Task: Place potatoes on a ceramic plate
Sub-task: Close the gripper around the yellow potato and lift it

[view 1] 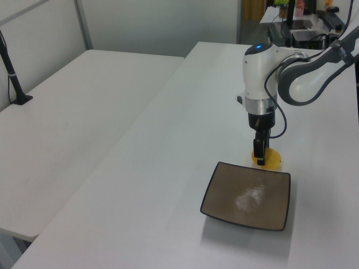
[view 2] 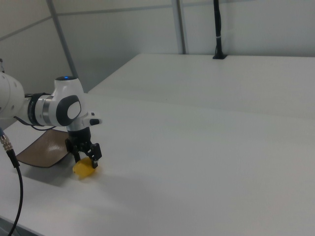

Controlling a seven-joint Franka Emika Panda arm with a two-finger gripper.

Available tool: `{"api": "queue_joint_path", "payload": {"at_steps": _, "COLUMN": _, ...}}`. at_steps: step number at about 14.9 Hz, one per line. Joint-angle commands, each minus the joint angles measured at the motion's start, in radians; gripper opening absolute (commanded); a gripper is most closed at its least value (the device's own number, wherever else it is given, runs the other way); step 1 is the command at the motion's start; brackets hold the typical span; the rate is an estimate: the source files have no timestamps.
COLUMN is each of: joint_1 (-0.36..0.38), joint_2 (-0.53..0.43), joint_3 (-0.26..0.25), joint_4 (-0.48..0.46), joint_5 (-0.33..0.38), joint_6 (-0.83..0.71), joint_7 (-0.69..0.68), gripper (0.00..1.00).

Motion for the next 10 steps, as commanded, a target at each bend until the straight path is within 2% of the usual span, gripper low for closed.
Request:
{"api": "queue_joint_path", "payload": {"at_steps": 1, "joint_1": 0.004, "joint_2": -0.013, "joint_3": 0.002, "joint_4": -0.028, "joint_5": -0.028, "joint_6": 0.029, "joint_7": 0.013, "gripper": 0.55}}
{"api": "queue_joint_path", "payload": {"at_steps": 3, "joint_1": 0.004, "joint_2": -0.014, "joint_3": 0.002, "joint_4": -0.026, "joint_5": -0.029, "joint_6": 0.029, "joint_7": 0.013, "gripper": 0.39}}
{"api": "queue_joint_path", "payload": {"at_steps": 4, "joint_1": 0.002, "joint_2": -0.02, "joint_3": 0.002, "joint_4": -0.026, "joint_5": -0.028, "joint_6": 0.026, "joint_7": 0.013, "gripper": 0.34}}
{"api": "queue_joint_path", "payload": {"at_steps": 10, "joint_1": -0.019, "joint_2": -0.071, "joint_3": 0.002, "joint_4": 0.007, "joint_5": -0.022, "joint_6": 0.009, "joint_7": 0.018, "gripper": 0.34}}
